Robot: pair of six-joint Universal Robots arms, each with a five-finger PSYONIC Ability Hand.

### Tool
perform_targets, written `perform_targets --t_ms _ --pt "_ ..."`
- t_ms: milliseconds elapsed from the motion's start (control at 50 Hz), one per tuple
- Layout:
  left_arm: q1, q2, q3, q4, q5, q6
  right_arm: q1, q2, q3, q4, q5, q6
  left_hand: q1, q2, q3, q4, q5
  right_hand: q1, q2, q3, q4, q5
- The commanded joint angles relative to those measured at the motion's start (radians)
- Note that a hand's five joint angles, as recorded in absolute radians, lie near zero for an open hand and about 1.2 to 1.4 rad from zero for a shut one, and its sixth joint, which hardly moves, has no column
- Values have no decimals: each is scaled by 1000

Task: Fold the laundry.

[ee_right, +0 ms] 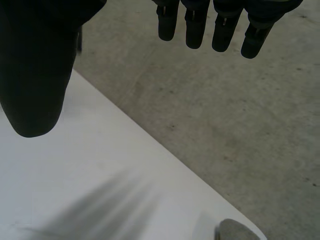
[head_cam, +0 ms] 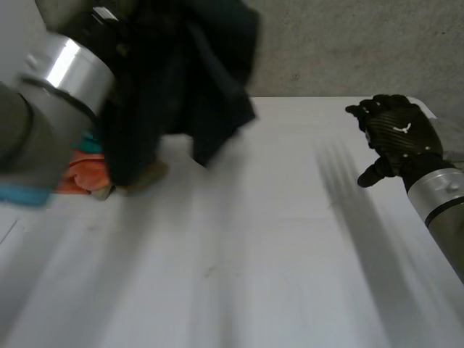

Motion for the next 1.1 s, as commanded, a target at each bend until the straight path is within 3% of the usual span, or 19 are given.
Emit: perform_targets --t_ms 20,40,60,80,180,280,360,480,660,840,880,960,1100 --pt "-158 -130 -220 -55 11 127 -28 2 -3 3 0 20 215 153 153 145 205 -53 -33 -33 -33 -48" --pt "-161 -148 -229 -62 16 141 -28 3 -4 4 -2 18 -82 -144 -144 -152 -92 -53 -33 -33 -33 -48" --pt "-162 -177 -231 -79 20 175 -28 5 -4 4 -5 16 -826 -888 -888 -896 -837 -53 -33 -33 -33 -48" --pt "-159 -188 -232 -88 23 184 -27 17 -9 10 -13 13 -955 -1017 -1017 -1025 -965 -53 -33 -33 -33 -48" --pt "-120 -153 -254 -197 5 230 -13 26 -24 58 -27 0 -955 -1017 -1017 -1025 -965 -53 -33 -33 -33 -48" --pt "-40 15 -333 -331 -48 200 4 2 -41 151 -53 -17 -955 -1017 -1017 -1025 -965 -53 -33 -33 -33 -48" --pt "11 127 -431 -346 -70 190 16 -23 -49 216 -83 -43 -955 -1017 -1017 -1025 -965 -53 -33 -33 -33 -48" --pt "35 175 -566 -349 -36 196 39 -32 -44 277 -96 -92 -955 -1017 -1017 -1025 -965 -53 -33 -33 -33 -48" --pt "11 96 -669 -348 -19 262 62 -18 -28 260 -77 -106 -708 -770 -769 -778 -718 -53 -33 -33 -33 -48" --pt "-11 -16 -660 -314 -24 311 62 -18 -17 240 -70 -109 -679 -741 -740 -748 -689 -53 -33 -33 -33 -48" --pt "-11 -42 -651 -294 -27 316 64 -20 -14 237 -66 -111 -550 -612 -611 -620 -560 -53 -33 -33 -33 -48" --pt "-17 -108 -620 -221 -42 350 65 -28 -6 223 -51 -118 221 159 159 151 211 -53 -33 -33 -33 -48" --pt "92 -69 -459 -86 -138 537 58 -93 -8 214 -34 -120 267 205 205 197 257 -53 -33 -33 -33 -48"
